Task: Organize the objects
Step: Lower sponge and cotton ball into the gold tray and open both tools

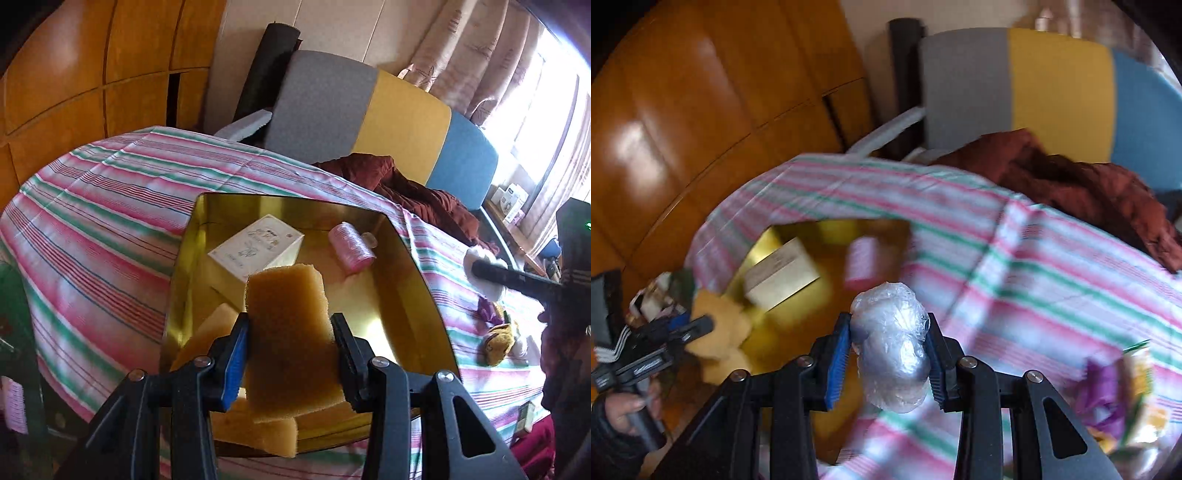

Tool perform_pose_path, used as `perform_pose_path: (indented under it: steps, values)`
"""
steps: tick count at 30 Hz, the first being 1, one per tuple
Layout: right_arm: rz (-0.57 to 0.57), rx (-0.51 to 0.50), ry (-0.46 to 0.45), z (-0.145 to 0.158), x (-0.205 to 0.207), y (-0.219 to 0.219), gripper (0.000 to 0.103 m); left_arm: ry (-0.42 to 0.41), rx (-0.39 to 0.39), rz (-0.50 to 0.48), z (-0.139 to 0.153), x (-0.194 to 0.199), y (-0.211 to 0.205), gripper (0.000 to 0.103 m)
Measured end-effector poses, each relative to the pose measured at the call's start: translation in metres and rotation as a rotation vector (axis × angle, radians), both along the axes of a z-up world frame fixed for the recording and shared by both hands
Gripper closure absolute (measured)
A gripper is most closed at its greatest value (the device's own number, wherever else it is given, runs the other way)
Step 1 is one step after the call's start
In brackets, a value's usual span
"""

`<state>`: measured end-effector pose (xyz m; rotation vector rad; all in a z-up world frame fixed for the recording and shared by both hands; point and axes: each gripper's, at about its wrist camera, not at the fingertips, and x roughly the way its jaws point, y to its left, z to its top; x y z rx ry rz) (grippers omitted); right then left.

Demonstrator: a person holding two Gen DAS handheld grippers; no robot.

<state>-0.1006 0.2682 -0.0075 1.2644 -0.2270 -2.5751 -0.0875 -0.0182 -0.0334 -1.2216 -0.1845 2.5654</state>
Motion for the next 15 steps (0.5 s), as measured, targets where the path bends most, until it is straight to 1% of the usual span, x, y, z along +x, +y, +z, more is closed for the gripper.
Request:
perform_pose_path:
  steps: [5,7,8,9,10,11,12,13,15]
  values:
    - [0.096,-0.009,-0.066,-0.028,0.013,-0.053,0.065,0.013,0.009,0.031,0.001,-0.005,-0.013,0.058]
    - [0.111,-0.014,-0.089,-0.039,0.017,-0.067,0.065,0.019,0.006,0.046,-0.001,-0.008,-0.018,0.055]
    - [0.108,-0.024,-0.099,-0.045,0.018,-0.070,0.064,0.016,-0.005,0.057,-0.003,-0.010,-0.020,0.053]
    - [0.110,-0.041,-0.111,-0.051,0.019,-0.076,0.062,0.014,-0.007,0.056,-0.005,-0.011,-0.021,0.048]
    - [0.115,-0.060,-0.123,-0.057,0.020,-0.082,0.058,0.011,-0.006,0.056,-0.006,-0.012,-0.022,0.043]
    - [0.115,-0.083,-0.132,-0.060,0.023,-0.085,0.052,0.001,-0.003,0.062,-0.008,-0.013,-0.024,0.041]
    - [0.119,-0.110,-0.144,-0.063,0.024,-0.088,0.037,-0.007,0.005,0.064,-0.009,-0.013,-0.025,0.039]
    - [0.125,-0.137,-0.150,-0.065,0.026,-0.091,0.034,-0.012,0.020,0.067,-0.009,-0.012,-0.028,0.039]
    - [0.141,-0.176,-0.154,-0.066,0.030,-0.095,0.035,-0.011,0.033,0.076,-0.008,-0.008,-0.032,0.037]
